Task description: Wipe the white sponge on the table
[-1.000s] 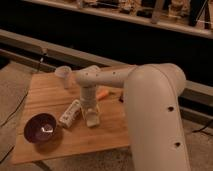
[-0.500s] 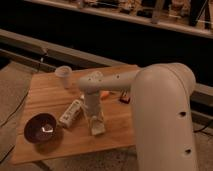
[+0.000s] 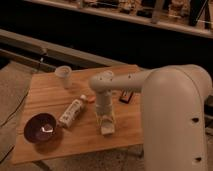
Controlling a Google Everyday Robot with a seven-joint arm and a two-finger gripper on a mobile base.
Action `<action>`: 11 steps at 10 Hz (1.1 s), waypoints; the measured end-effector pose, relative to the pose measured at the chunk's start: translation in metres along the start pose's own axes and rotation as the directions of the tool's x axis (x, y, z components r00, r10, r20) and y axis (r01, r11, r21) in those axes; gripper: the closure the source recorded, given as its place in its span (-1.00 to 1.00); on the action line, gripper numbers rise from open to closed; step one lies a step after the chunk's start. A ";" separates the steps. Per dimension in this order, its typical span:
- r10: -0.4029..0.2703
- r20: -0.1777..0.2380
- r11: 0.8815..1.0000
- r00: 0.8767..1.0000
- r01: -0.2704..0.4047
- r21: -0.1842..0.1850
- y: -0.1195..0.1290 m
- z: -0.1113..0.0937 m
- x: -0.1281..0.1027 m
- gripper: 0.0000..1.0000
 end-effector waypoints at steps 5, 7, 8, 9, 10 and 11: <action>0.033 0.034 0.999 0.999 -0.034 0.024 -0.021 -0.010 -0.038 1.00; -0.006 0.064 1.000 0.998 0.004 0.028 -0.010 -0.012 -0.060 1.00; -0.021 0.076 0.999 0.997 0.019 0.031 -0.004 -0.014 -0.069 1.00; -0.033 0.083 0.999 0.996 0.031 0.032 0.000 -0.016 -0.075 1.00; -0.064 0.095 0.998 0.993 0.061 0.035 0.013 -0.020 -0.084 1.00; -0.077 0.099 0.997 0.992 0.074 0.037 0.019 -0.021 -0.088 1.00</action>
